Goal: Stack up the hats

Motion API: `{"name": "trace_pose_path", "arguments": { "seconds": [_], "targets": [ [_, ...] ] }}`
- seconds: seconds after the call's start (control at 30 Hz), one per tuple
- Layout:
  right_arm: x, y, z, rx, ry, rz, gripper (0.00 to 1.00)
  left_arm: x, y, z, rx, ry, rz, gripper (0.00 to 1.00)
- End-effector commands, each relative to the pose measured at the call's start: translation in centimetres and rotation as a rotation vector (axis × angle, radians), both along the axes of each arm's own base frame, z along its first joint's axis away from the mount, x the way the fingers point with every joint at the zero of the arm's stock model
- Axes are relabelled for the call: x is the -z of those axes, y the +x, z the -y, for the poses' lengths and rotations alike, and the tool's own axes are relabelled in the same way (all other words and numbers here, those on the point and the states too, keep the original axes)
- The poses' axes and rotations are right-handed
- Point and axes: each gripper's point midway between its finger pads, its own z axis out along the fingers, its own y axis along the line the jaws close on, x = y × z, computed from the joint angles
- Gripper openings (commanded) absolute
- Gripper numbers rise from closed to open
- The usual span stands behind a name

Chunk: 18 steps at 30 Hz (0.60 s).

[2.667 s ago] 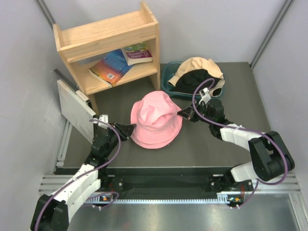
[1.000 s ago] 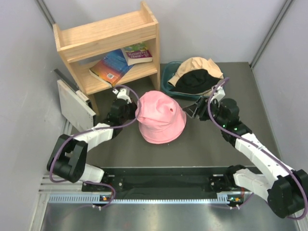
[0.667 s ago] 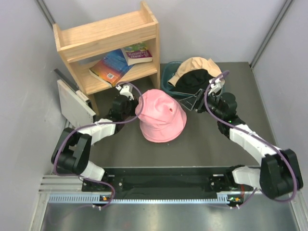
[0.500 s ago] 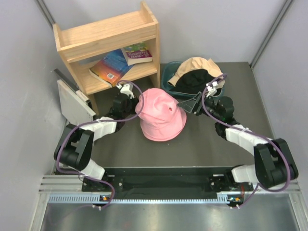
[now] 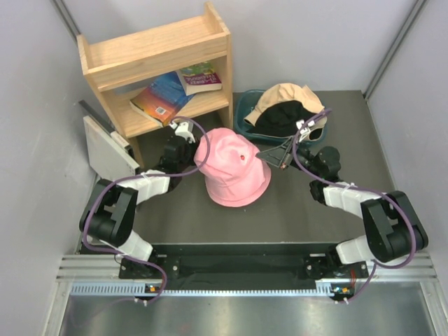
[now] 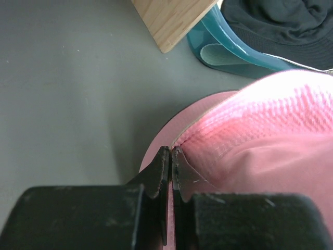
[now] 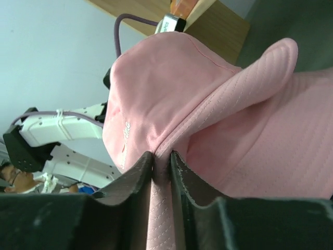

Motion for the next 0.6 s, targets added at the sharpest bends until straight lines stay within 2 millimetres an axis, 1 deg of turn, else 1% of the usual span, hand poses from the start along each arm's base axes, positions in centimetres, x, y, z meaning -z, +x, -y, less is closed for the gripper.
{"name": "trace_pose_path", "arguments": {
  "seconds": [0.0,0.03,0.07,0.1,0.13,0.2,0.23,0.27,0.3,0.33,0.4,0.43,0.5,0.53,0.57],
  "targets": [
    [-6.4,-2.3,-0.3,-0.047,0.036,0.222,0.12,-1.6,0.9,-1.7,-0.071,0.006,0.073,0.0],
    [-6.8,-2.6,0.0,-0.029,0.011,0.213,0.11,-1.5,0.9,-1.9,-0.077,0.008,0.071,0.0],
    [-6.9,-2.3,0.2,0.003,-0.026,0.251,0.11,-1.4,0.9,-2.2,-0.083,0.009,0.069,0.0],
    [-7.8,-2.4,0.5,0.024,-0.04,0.279,0.11,-1.4,0.8,-2.3,-0.086,0.011,0.068,0.0],
    [-7.9,-2.8,0.8,0.041,-0.07,0.262,0.11,-1.3,0.7,-2.5,-0.087,0.011,0.067,0.0],
    [-8.6,-2.5,1.6,0.11,-0.111,0.309,0.12,-1.2,0.7,-2.7,-0.089,0.009,0.068,0.0],
    [-9.5,-3.0,2.1,0.136,-0.115,0.338,0.13,-1.1,0.7,-2.8,-0.09,0.009,0.064,0.0],
    [-8.9,-2.4,2.7,0.196,-0.153,0.326,0.15,-1.1,0.7,-2.8,-0.089,0.01,0.065,0.0],
    [-8.9,-2.2,3.2,0.232,-0.173,0.332,0.16,-0.9,0.7,-2.8,-0.087,0.012,0.062,0.0],
    [-9.4,-2.5,3.8,0.266,-0.183,0.355,0.26,-0.8,0.7,-2.8,-0.087,0.012,0.061,0.0],
    [-8.1,-1.8,4.8,0.332,-0.237,0.325,0.4,-0.7,0.7,-2.7,-0.079,0.008,0.059,0.0],
    [-7.5,-1.5,5.0,0.342,-0.255,0.308,0.49,-0.7,0.7,-2.6,-0.076,0.005,0.061,0.0],
    [-6.2,-1.4,4.7,0.319,-0.272,0.275,0.56,-0.7,0.6,-2.5,-0.066,0.002,0.064,0.0],
    [-5.1,-1.1,4.3,0.296,-0.278,0.246,0.62,-0.8,0.7,-2.4,-0.063,-0.001,0.068,0.0],
    [-4.6,-1.5,3.8,0.251,-0.256,0.217,0.65,-0.7,0.7,-2.4,-0.064,0.001,0.067,0.0]
  ]
}}
